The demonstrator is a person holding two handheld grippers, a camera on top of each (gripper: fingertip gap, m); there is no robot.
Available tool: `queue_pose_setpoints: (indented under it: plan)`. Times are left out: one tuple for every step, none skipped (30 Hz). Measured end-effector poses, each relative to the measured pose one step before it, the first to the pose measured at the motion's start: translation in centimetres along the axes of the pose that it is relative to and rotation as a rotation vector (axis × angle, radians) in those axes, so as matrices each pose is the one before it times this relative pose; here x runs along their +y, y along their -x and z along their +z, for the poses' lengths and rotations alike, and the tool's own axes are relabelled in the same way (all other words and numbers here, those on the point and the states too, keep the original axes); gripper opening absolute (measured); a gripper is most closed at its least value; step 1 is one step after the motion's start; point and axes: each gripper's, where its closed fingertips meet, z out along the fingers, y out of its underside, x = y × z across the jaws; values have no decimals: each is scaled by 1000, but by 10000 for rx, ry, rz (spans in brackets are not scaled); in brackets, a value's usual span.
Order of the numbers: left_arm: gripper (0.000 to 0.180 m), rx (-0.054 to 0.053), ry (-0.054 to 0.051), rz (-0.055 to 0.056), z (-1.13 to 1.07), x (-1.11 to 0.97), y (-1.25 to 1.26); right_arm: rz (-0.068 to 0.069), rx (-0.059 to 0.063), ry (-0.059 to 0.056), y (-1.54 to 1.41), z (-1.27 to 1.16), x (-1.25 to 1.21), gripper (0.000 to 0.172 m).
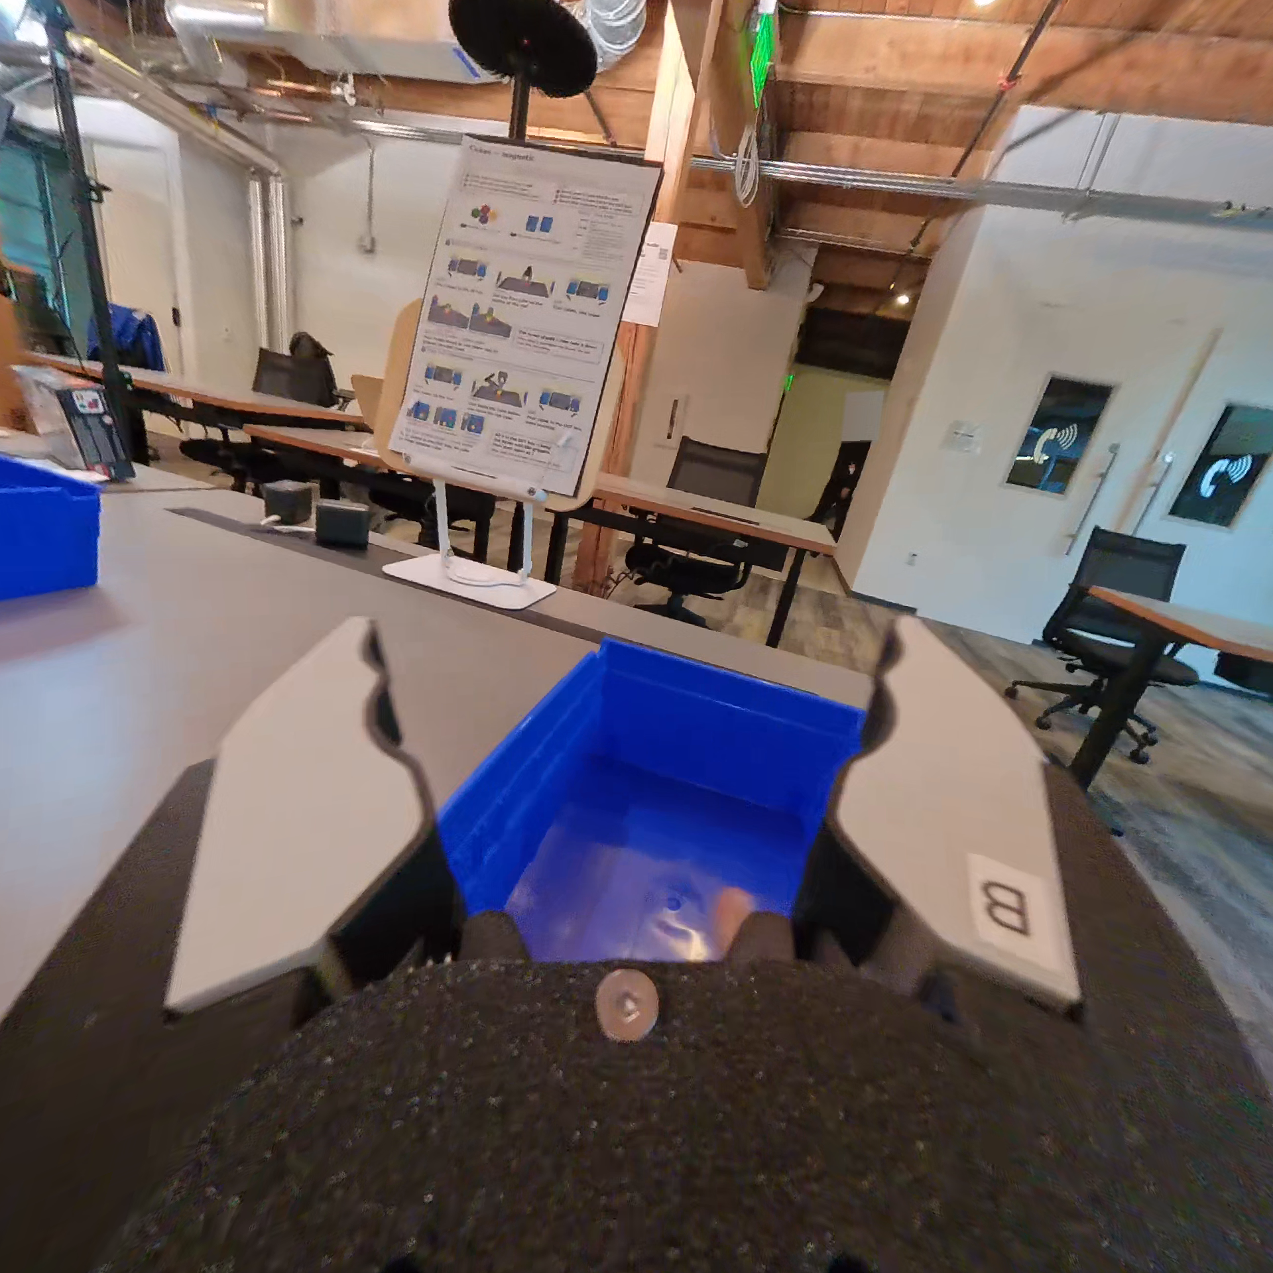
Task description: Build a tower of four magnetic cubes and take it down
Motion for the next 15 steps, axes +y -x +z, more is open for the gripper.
queue_pose_setpoints:
  plan:
    - [57,-60,251,157,77,432,53,146,-38,-68,105,76,-167,142]
    - [84,9,457,158,119,698,-16,49,-117,-106,243,39,-199,146]
    - [97,95,815,190,115,1172,-94,-7,-143,-35,282,-6,-93,146]
    - [96,167,953,314,88,1352,-212,-35,-156,27,293,1,7,144]
    - [95,-25,898,375,106,1287,2,-67,-90,41,201,-8,42,141]
    - [93,42,861,402,139,1220,-115,-96,-74,33,165,-17,37,135]
    - [92,181,811,262,204,1124,-295,-100,-189,29,338,-8,26,130]
    - [87,307,825,126,245,1118,-378,-48,-256,62,447,36,85,127]
    - [83,350,730,6,318,991,-346,49,-181,144,324,70,198,127]
    - [81,395,605,-85,420,847,-331,81,-113,199,206,104,283,126]
    - [78,265,455,-109,514,628,-29,51,-116,188,177,106,285,126]
    - [73,115,352,-133,579,553,242,7,-29,111,52,82,207,127]
    - [72,252,449,-75,611,712,89,-32,68,34,-64,52,106,128]
    - [72,356,514,-28,578,778,-67,-66,62,4,-57,15,52,129]
    - [71,305,498,-46,594,728,-58,-58,41,11,-24,-1,39,130]
